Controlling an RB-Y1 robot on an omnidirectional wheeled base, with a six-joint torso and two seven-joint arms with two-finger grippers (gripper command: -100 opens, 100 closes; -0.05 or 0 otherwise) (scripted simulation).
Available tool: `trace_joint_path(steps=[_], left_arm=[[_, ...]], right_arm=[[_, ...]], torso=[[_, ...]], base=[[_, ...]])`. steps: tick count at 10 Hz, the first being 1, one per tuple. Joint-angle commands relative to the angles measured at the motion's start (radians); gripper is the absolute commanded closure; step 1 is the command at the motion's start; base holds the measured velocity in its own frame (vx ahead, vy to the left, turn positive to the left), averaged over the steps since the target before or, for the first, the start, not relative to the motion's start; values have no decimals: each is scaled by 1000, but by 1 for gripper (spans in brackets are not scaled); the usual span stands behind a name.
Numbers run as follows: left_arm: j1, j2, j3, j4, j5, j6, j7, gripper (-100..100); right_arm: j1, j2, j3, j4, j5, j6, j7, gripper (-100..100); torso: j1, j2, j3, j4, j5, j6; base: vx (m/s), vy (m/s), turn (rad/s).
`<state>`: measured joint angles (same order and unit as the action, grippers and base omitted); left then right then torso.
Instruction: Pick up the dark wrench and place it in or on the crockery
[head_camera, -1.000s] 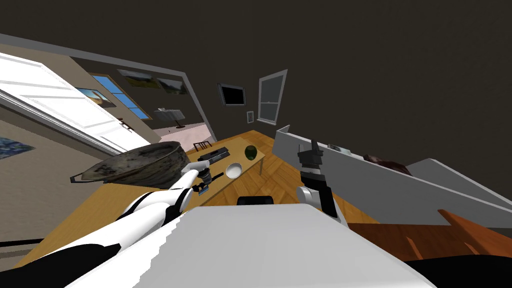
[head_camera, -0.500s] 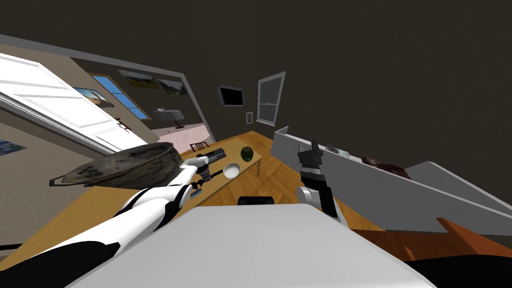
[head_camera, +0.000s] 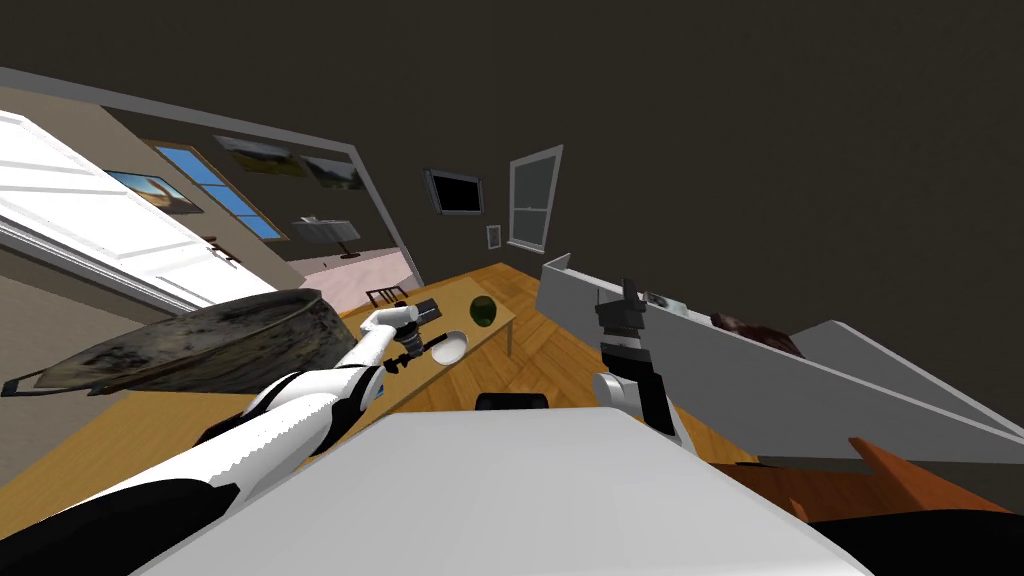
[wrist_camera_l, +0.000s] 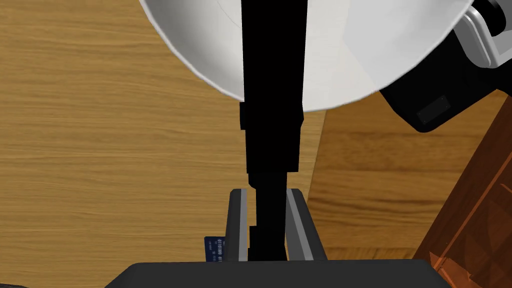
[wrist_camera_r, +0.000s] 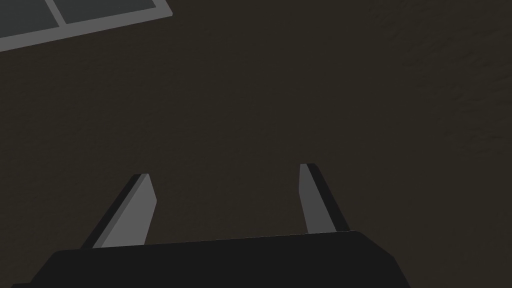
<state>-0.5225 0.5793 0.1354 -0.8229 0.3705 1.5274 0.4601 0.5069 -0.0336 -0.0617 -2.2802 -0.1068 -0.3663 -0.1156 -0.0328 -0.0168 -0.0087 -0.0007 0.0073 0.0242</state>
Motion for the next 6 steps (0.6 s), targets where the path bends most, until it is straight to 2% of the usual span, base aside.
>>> trace_joint_path(steps=[1,2,3,4,6], left_arm=[[-5,7,-1,-23,5,34,13,100],[-12,10,-2,-33,7,52,21,100],[-7,9,0,-31,6,42,16,100],[-9,9,0,-33,7,46,17,-100],[-10,9,0,-33,7,46,17,-100]], right_arm=[[0,0,0,0,0,0,0,0],[0,0,0,0,0,0,0,0],[0,0,0,0,0,0,0,0],[0,0,0,0,0,0,0,0],[0,0,0,0,0,0,0,0]], torso=[[0,0,0,0,0,0],[1,1,0,0,0,0],[1,-1,0,0,0,0],[6,1,0,0,1,-1],[12,4,2,0,2,-2]], base=[[51,-153,-59],[80,-152,-48],[45,-69,-8],[8,-15,-1],[2,-3,0]])
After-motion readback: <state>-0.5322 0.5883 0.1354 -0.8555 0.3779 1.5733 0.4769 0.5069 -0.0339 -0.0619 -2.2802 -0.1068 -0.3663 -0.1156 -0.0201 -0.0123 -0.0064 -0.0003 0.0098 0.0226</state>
